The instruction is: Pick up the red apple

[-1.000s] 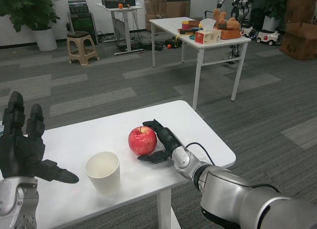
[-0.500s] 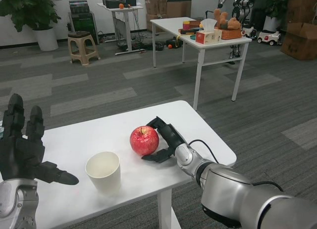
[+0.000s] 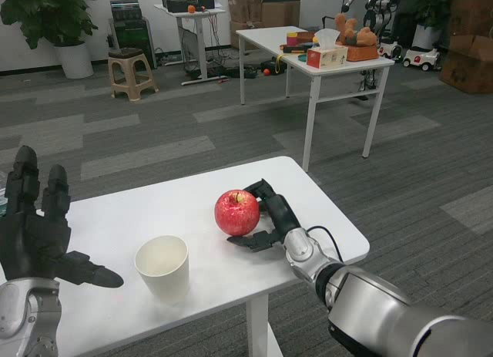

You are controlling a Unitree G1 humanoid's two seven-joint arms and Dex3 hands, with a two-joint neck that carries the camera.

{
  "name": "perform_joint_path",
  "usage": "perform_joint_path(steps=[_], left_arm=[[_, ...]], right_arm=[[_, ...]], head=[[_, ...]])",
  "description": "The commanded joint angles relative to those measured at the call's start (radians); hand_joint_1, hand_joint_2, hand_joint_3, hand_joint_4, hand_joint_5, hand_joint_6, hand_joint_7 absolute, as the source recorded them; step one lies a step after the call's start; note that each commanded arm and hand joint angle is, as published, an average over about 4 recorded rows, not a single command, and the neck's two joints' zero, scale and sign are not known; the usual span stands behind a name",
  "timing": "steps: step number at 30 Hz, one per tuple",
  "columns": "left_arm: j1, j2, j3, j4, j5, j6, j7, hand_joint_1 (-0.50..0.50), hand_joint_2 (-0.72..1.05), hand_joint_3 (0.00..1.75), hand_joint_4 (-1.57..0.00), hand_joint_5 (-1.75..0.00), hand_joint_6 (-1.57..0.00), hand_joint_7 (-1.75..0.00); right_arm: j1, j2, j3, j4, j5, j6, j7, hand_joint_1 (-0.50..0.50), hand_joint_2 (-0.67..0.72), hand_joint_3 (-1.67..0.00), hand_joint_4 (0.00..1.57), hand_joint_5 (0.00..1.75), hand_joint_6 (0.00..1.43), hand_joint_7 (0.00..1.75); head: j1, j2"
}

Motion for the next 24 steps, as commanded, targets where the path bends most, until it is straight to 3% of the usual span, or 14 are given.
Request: perform_joint_path(steps=[1, 13, 24], left_arm=[[0.003, 0.0, 0.007, 0.0, -0.008, -0.007, -0.001, -0.48, -0.55, 0.07, 0.0, -0.03, 0.0, 0.0], [0.004, 0.0, 0.018, 0.012, -0.024, -0.007, -0.002, -0.48, -0.55, 0.09, 0.0, 0.0, 0.0, 0.0], [0.004, 0.0, 0.028, 0.054, -0.038, -0.007, -0.005, -0.48, -0.55, 0.09, 0.0, -0.08, 0.0, 0.0]], right_arm=[[0.056, -0.014, -0.041, -0.067, -0.001, 0.021, 0.008, -0.33, -0.54, -0.87, 0.19, 1.36, 0.75, 1.68], [0.112, -0.082, -0.086, -0.295, -0.044, 0.01, -0.002, -0.33, -0.54, -0.87, 0.2, 1.36, 0.77, 1.68], [0.124, -0.132, -0.19, -0.459, -0.061, 0.006, -0.039, -0.33, -0.54, -0.87, 0.2, 1.36, 0.77, 1.68]], head=[[0.004, 0.009], [0.018, 0.077], [0.036, 0.152]])
